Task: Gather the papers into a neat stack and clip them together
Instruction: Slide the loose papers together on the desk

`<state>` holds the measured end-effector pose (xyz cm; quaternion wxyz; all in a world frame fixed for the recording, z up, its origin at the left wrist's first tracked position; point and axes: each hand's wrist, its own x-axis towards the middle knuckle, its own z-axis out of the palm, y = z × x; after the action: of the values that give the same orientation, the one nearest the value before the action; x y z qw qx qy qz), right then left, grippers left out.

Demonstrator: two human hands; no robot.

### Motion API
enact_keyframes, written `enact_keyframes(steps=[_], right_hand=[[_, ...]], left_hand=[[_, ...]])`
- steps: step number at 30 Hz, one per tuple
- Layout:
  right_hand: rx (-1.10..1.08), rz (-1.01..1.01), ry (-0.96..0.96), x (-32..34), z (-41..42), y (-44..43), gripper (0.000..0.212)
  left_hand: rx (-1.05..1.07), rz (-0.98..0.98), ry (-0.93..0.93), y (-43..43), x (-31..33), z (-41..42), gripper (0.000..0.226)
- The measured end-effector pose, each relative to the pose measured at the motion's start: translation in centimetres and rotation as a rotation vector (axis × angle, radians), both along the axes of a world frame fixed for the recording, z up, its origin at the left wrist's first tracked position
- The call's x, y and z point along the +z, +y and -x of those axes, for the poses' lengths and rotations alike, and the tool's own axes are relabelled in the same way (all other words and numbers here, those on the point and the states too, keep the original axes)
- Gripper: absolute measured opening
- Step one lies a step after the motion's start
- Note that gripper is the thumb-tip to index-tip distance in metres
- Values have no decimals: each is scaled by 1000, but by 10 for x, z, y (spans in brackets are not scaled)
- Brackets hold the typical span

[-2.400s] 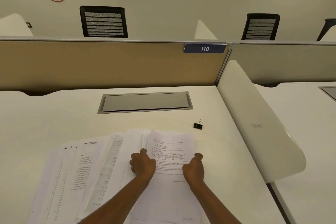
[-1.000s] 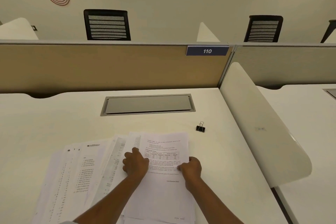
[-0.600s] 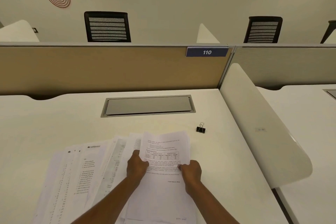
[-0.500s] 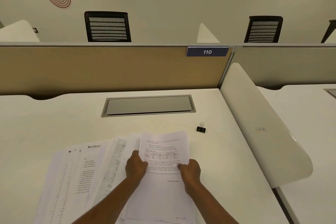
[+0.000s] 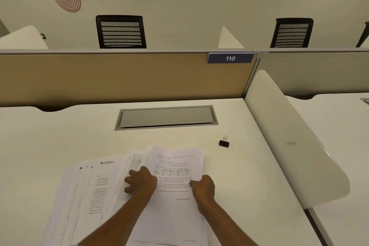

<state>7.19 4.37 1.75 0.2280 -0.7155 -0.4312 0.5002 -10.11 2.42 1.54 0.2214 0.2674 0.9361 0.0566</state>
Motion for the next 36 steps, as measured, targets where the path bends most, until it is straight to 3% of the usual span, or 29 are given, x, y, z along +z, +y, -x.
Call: enact_keyframes(steps=[6, 10, 12, 14, 19, 24, 27, 31, 36], right_hand=[[4, 18, 33, -2, 4, -1, 16], [43, 16, -109, -4, 8, -4, 20], [107, 37, -342, 0, 10, -6, 20], [132, 70, -450, 7, 10, -7, 20], [170, 85, -415, 10, 11, -6, 24], [141, 37, -341, 8, 3, -6, 29], [105, 1, -248, 7, -1, -8, 29], [67, -42, -131, 6, -1, -12, 47], [88, -48, -120, 6, 8, -14, 24]], left_hand=[[-48, -78, -20, -4, 0, 6, 31], [-49, -284, -139, -10, -2, 7, 38], [-14, -353, -219, -11, 1, 5, 50], [40, -371, -322, -11, 4, 2, 52], [54, -494, -620, -14, 0, 8, 42], [81, -579, -921, -16, 10, 18, 48], [8, -550, -911, -21, 9, 20, 48], [-33, -477, -773, -22, 4, 19, 47], [-43, -436, -533, -23, 2, 17, 32]])
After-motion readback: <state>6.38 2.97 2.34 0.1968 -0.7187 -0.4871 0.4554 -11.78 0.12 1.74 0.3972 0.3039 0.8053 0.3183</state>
